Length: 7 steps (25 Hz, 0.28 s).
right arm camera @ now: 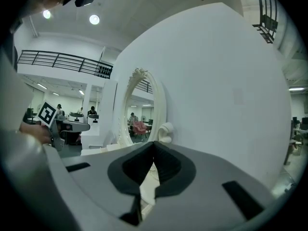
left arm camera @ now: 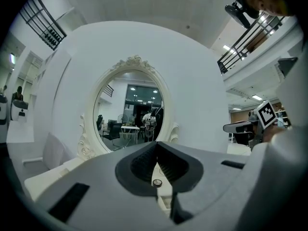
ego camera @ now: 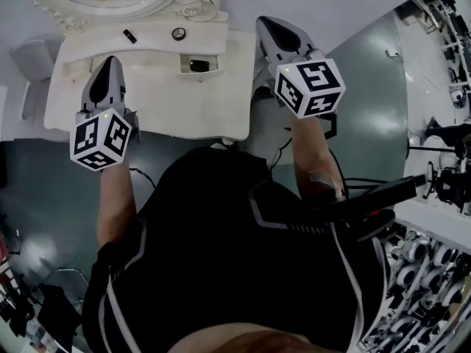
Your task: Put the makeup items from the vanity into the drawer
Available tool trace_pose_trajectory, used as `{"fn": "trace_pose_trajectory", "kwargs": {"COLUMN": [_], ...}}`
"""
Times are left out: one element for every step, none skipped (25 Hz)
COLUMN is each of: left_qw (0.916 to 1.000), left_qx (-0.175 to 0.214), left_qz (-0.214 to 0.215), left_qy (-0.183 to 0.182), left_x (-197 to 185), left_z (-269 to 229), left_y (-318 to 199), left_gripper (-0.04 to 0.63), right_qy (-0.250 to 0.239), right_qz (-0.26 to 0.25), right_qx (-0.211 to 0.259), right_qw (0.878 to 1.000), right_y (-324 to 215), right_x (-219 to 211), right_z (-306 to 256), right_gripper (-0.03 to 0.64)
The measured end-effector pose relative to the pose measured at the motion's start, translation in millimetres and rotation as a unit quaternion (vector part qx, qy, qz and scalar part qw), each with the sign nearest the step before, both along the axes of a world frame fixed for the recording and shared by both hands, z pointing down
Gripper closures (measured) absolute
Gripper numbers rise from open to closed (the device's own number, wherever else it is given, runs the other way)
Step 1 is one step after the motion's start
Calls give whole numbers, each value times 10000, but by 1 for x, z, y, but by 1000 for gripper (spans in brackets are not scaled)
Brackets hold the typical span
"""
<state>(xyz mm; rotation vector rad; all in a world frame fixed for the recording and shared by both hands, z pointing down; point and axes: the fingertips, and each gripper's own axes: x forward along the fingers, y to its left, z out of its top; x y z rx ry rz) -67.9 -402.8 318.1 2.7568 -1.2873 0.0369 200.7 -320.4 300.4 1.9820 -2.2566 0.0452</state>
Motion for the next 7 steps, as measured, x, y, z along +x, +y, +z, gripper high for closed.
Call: {"fn": "trace_pose_trajectory", "kwargs": {"left_qw": [10000, 10000, 9999, 9999, 9998, 9998, 9997], "left_qx": [-4, 11, 43, 79, 105, 120, 130], "left_qz": [24, 56, 88, 109, 118, 120, 119], "left_qy": [-6, 8, 41, 79, 108, 128, 143], "left_x": [1, 1, 2, 2, 2, 1, 1], "left_z": [1, 2, 1, 0, -1, -1, -1], "left_y": [1, 2, 3, 4, 5, 6, 6], "left_gripper": [591, 591, 591, 591, 591, 591, 591], "right_qy": [4, 3, 6, 17, 37, 60, 84], "right_qz": [5, 2, -10, -27, -44, -58, -70], "right_qx": [-16, -23, -22, -18, -15, -14, -15], "right_qw": [10000, 10000, 10000, 10000, 10000, 10000, 9999], "right_y": [0, -1, -1, -2, -2, -3, -4], "right_x": [0, -1, -2, -4, -5, -7, -9], "right_z": [1, 1, 1, 1, 1, 1, 1], "right_gripper": [612, 612, 612, 612, 612, 612, 612]}}
